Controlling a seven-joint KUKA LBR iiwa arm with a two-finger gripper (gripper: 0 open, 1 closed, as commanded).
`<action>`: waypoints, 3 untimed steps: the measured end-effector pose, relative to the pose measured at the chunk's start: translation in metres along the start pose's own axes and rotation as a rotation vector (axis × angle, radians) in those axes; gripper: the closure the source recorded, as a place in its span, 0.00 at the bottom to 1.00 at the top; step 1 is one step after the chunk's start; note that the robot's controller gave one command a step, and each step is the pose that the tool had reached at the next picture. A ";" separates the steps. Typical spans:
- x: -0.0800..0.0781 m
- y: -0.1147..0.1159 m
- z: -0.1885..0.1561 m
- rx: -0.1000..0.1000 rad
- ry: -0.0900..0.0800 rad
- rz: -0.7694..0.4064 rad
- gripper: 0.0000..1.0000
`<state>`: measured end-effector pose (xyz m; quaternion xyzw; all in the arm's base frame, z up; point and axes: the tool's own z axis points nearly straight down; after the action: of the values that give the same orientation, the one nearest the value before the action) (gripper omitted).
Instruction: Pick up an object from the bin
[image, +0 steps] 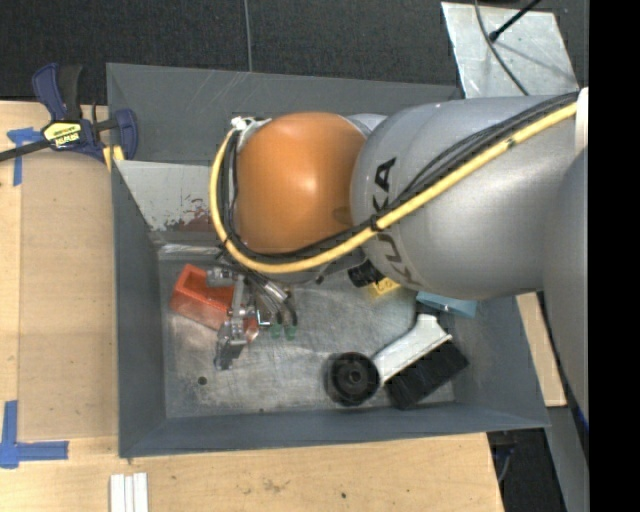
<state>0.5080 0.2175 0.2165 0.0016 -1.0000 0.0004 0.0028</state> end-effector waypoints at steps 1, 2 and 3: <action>-0.002 -0.001 -0.004 -0.002 -0.008 0.003 0.00; -0.001 0.004 0.018 -0.003 -0.017 -0.129 0.00; -0.015 -0.024 0.091 -0.004 -0.012 -0.312 0.00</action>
Offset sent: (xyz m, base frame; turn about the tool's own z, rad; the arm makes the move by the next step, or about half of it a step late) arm -0.0112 0.0165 -0.0925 -0.4646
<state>0.5223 0.1932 0.1255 0.1569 -0.9876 -0.0018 -0.0030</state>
